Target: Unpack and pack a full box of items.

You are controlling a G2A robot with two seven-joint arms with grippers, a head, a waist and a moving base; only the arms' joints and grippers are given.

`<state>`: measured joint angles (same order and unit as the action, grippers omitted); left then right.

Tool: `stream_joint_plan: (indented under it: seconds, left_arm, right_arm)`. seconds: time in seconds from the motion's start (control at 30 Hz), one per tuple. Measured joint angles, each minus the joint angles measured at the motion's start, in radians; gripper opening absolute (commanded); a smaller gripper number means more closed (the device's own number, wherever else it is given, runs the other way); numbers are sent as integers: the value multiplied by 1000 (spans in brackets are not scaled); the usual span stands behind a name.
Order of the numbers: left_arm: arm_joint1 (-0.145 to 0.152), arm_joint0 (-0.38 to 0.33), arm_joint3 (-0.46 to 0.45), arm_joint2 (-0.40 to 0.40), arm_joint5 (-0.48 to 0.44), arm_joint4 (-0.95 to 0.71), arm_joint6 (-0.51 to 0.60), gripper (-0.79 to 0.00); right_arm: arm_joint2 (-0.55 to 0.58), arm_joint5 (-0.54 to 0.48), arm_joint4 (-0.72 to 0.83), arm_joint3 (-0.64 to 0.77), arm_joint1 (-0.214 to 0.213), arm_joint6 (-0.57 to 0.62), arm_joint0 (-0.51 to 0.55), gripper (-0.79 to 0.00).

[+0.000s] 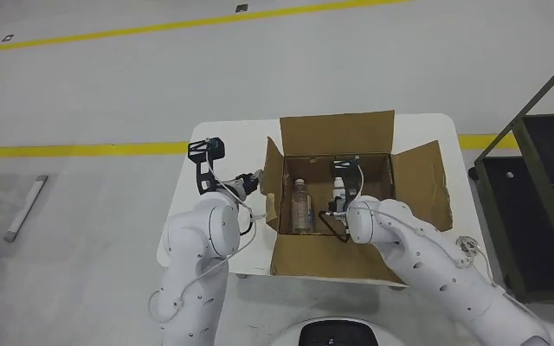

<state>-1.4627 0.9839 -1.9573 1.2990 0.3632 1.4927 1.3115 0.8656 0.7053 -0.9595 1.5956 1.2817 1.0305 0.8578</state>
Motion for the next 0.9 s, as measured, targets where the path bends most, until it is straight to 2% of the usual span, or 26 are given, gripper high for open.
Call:
stream_joint_plan:
  seconds: [0.2, 0.47, 0.67, 0.83, 0.87, 0.9]
  left_arm:
    - [0, 0, 0, 0, 0, 0, 0, 0]
    - [0, 0, 0, 0, 0, 0, 0, 0]
    - [0, 0, 0, 0, 0, 0, 0, 0]
    - [0, 0, 0, 0, 0, 0, 0, 0]
    - [0, 0, 0, 0, 0, 0, 0, 0]
    - [0, 0, 0, 0, 0, 0, 0, 0]
  right_arm:
    - [2, -4, -1, -3, 0, -6, 5, -785]
    - [24, -12, 16, -35, 8, -94, 45, -785]
    - [-25, -29, 85, -162, 48, -162, -15, -785]
    - [-94, -72, 174, -340, 100, -203, -102, -785]
    - [-106, -77, 187, -369, 109, -209, -116, -779]
    - [-120, -83, 203, -402, 121, -215, -134, -640]
